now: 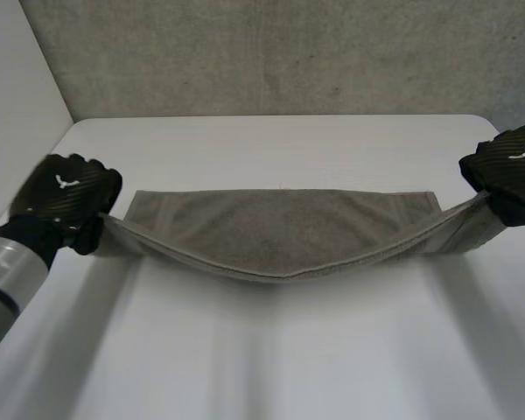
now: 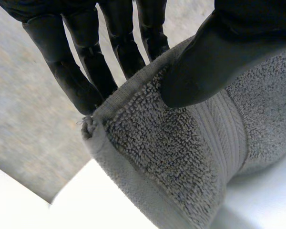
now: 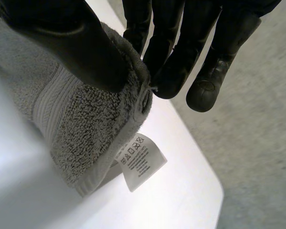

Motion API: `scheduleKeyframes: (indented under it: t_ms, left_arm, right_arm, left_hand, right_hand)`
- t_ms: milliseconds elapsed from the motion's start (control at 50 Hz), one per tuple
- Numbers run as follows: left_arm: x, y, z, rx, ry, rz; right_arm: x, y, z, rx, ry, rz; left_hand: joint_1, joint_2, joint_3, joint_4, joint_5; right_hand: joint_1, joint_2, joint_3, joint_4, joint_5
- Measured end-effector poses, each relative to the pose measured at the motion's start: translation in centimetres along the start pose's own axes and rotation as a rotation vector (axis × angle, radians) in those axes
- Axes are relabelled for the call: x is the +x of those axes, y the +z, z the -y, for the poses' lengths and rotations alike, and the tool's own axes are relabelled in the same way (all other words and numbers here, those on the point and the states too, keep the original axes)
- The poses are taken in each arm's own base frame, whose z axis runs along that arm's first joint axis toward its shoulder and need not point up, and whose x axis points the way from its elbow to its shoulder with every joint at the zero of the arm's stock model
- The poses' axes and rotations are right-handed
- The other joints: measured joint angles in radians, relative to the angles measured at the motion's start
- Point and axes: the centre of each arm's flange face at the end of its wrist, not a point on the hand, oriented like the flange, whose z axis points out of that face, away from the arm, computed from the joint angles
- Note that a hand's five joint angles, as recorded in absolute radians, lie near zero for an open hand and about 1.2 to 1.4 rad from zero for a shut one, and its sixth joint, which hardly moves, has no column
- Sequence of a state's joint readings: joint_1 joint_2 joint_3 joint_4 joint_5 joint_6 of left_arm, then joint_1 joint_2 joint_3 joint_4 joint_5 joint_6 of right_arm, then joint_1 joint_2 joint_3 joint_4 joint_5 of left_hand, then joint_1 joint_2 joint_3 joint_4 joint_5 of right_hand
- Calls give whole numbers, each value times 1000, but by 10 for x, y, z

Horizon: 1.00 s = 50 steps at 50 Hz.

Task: Fold the towel.

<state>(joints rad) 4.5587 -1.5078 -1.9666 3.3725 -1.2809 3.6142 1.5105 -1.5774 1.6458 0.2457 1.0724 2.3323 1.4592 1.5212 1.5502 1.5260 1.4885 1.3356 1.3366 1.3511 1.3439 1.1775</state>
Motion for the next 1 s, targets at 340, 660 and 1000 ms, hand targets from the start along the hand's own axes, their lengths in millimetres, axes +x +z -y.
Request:
scheduleKeyframes:
  t_ms: [340,660,1000]
  left_arm:
    - [17,120,-60,-135,-11,-20]
    - [13,185,-63,-52,22,81]
    - [26,192,-74,-46,189,67]
  right_arm:
    - [-21,127,-44,-149,-20,29]
    - [-27,195,-48,11,-105,-229]
    - [-43,204,-59,-13,-101,-240]
  left_hand:
    - [0,0,0,0,0]
    - [-17,-30,-26,-24,-18]
    - [-1186,-1261,-1301,-1260,-1258]
  right_hand:
    - [0,0,1,0,0]
    - [-18,-19,-19,-19,-22]
    - [-1102,-1083,-1101,-1089,-1118]
